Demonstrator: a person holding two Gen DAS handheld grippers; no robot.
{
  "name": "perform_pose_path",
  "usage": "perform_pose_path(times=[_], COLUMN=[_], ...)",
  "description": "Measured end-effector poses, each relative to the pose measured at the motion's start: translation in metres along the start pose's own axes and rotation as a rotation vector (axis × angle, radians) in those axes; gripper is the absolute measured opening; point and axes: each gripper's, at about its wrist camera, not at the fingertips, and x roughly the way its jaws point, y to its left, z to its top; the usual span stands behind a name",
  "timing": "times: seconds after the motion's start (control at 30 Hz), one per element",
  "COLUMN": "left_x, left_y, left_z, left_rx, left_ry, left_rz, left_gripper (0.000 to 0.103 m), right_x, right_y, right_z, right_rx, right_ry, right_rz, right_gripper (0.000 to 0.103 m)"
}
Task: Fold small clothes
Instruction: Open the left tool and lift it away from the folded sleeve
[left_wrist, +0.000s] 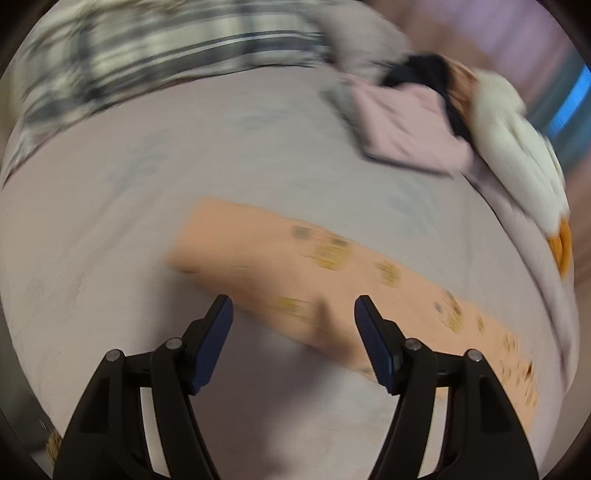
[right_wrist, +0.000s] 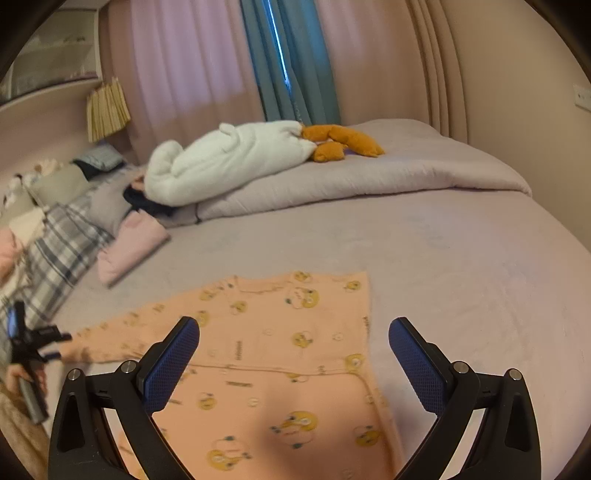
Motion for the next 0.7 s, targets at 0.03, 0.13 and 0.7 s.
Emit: perform_pose_path(times=[0.03, 0.13, 0.7], left_x=[0.001, 0.001, 0.034], left_y=[0.011, 0.031, 0.076], left_z=[0.003, 0.004, 0.021], left_rx=[-0.029, -0.043, -0.335], left_ry=[-0.001, -0.028, -0.02], left_rz=[0.018, 0.086, -0.19], left_gripper=[0.067, 0.067, 0.014], right_x=[-0.003, -0.007, -0.012], right_y=[0.002, 0.008, 0.012], right_z=[0.0, -0.002, -0.027], right_rx=[-0.001, -0.016, 0.053], right_ry=[-0.009, -0.029, 0.082], right_rz=[-0.01, -0.057, -0.046], right_gripper=[0.103, 0.101, 0.074])
